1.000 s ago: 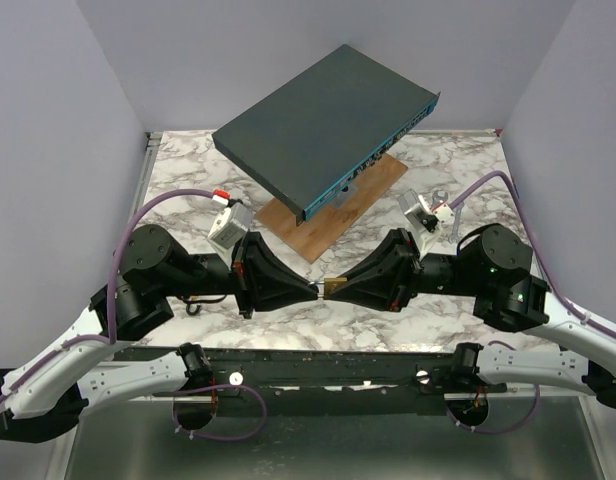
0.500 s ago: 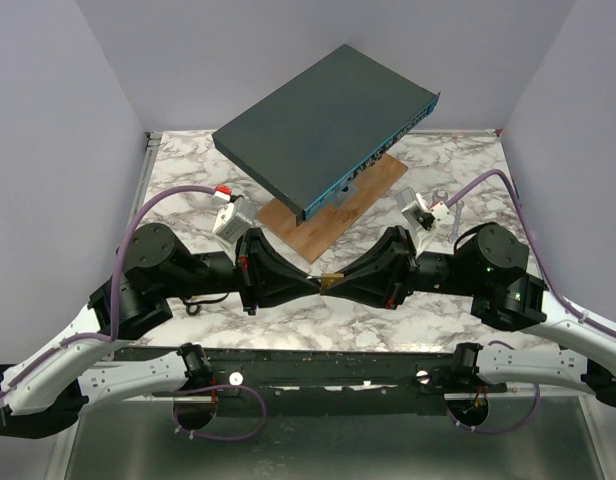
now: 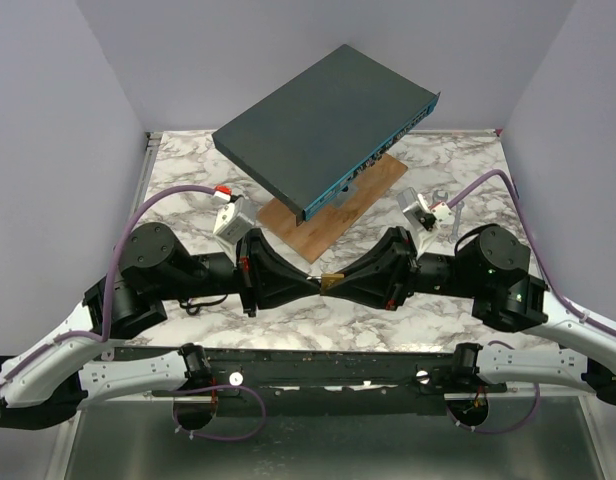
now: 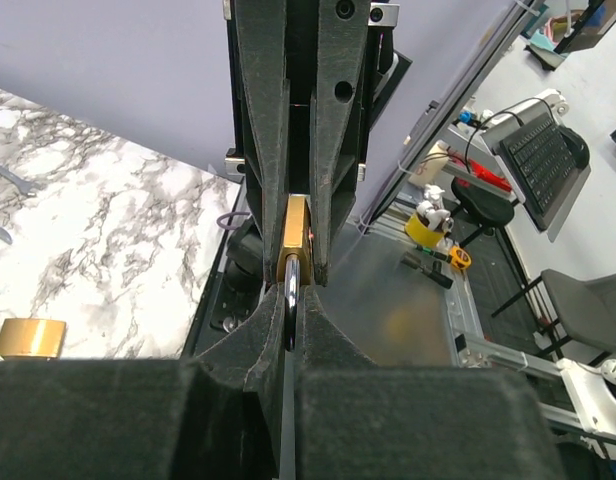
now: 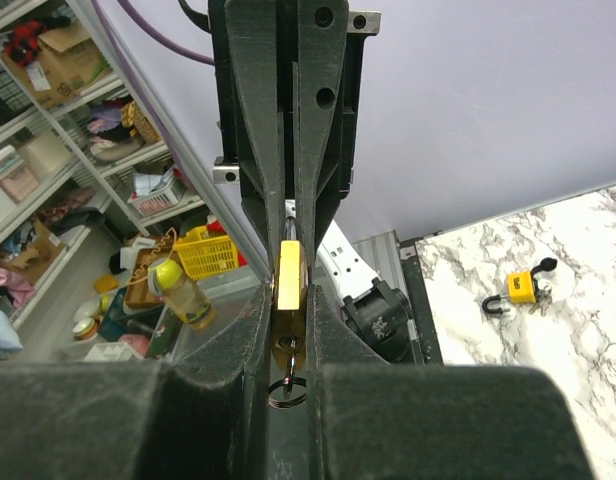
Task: Lock with the key
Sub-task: Lock the lock.
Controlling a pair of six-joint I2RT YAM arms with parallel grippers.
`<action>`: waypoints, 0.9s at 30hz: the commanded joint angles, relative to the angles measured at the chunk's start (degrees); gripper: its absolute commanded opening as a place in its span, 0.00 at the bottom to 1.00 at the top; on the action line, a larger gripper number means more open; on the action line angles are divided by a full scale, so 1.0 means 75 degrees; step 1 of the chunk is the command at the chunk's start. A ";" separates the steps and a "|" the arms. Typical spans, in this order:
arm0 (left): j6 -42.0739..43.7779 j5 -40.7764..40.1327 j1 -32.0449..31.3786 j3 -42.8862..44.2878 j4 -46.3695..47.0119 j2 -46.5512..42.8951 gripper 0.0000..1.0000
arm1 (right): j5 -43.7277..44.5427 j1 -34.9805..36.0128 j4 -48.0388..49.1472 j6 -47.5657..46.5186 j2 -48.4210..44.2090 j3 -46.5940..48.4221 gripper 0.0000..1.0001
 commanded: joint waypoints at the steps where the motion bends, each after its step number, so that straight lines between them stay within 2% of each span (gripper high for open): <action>1: 0.0294 -0.0555 -0.0241 -0.0228 -0.0134 0.1116 0.00 | 0.0377 0.0276 0.0191 -0.0089 0.0615 -0.0229 0.01; 3: 0.0479 -0.0653 -0.0237 -0.0032 -0.0437 0.0987 0.00 | 0.0502 0.0270 0.0191 -0.0083 0.0383 -0.0272 0.01; 7: 0.0708 -0.0731 -0.0246 0.0168 -0.0678 0.0690 0.18 | 0.0606 0.0270 -0.0051 -0.0097 0.0060 -0.0215 0.01; 12: 0.0914 -0.0822 -0.0246 0.0484 -0.0963 0.0545 0.27 | 0.0631 0.0268 -0.0203 -0.0129 -0.0107 -0.0144 0.01; 17: 0.1022 -0.0969 -0.0238 0.0717 -0.1148 0.0390 0.31 | 0.0672 0.0267 -0.0336 -0.0136 -0.0236 -0.0114 0.01; 27: 0.1441 -0.1450 -0.0161 0.1052 -0.1904 0.0177 0.33 | 0.0561 0.0274 -0.0634 -0.0134 -0.0456 0.0044 0.01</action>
